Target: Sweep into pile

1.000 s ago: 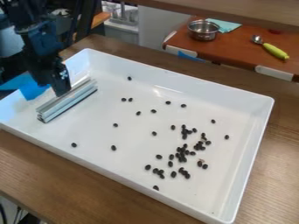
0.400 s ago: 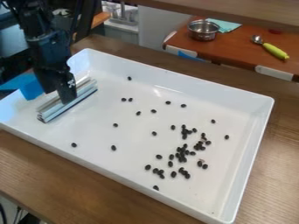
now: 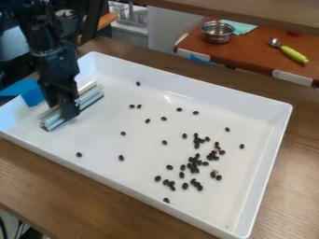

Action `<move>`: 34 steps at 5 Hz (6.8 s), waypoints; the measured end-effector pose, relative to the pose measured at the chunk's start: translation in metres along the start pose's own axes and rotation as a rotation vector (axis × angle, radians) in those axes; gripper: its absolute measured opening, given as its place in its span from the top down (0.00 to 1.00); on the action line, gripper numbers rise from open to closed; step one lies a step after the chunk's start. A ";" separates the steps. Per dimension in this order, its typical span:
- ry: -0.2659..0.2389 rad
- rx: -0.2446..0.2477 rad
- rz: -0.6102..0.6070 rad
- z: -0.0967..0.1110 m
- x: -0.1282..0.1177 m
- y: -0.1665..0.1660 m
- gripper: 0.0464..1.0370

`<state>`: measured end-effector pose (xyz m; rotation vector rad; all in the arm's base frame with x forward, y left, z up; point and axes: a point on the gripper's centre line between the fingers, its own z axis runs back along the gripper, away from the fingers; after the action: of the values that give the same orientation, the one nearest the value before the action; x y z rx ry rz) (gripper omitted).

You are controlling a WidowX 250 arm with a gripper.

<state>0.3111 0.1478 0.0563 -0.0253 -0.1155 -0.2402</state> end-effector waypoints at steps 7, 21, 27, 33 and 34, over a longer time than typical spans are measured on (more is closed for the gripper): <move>-0.034 -0.019 -0.117 -0.006 0.001 -0.096 0.66; 0.049 -0.065 0.012 0.054 0.031 0.005 0.66; 0.122 -0.009 0.195 0.006 0.051 0.019 0.66; 0.107 -0.014 0.065 -0.011 0.067 -0.072 0.66; 0.110 -0.029 0.057 -0.012 0.072 -0.088 0.66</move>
<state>0.3611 0.0444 0.0539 -0.0438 -0.0014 -0.1862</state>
